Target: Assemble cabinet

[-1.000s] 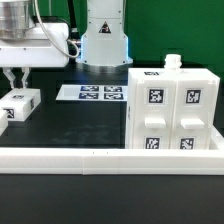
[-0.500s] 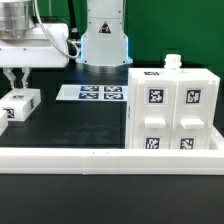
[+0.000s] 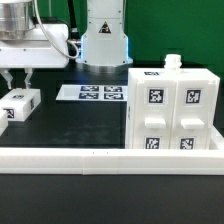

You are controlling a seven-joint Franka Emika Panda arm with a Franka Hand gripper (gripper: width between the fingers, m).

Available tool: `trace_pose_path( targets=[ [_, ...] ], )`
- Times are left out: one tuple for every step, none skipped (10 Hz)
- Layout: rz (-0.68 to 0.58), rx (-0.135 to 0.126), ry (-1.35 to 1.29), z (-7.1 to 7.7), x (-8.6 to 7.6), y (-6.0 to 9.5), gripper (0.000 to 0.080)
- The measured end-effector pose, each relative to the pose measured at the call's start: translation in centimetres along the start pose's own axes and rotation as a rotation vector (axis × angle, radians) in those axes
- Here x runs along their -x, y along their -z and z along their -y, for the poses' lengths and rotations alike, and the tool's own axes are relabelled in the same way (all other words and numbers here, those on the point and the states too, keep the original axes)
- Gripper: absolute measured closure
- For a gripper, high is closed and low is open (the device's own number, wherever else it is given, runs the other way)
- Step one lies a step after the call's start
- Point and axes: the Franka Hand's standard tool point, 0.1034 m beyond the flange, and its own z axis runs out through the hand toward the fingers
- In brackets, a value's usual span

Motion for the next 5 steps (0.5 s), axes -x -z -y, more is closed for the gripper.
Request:
trace_pose_path(
  targets=[
    [0.0,0.0,0.0,0.0,0.0,0.0,0.0547],
    [0.0,0.0,0.001,-0.06,0.02,-0.03,0.0547],
    [0.002,0.0,0.002,-0.09,0.09,-0.12,0.0364],
    [0.004,0.0,0.002,-0.08,0.14,-0.26,0.0229],
    [0.008,0.001,0.008,-0.14,0.27,-0.53,0.0229]
  ],
)
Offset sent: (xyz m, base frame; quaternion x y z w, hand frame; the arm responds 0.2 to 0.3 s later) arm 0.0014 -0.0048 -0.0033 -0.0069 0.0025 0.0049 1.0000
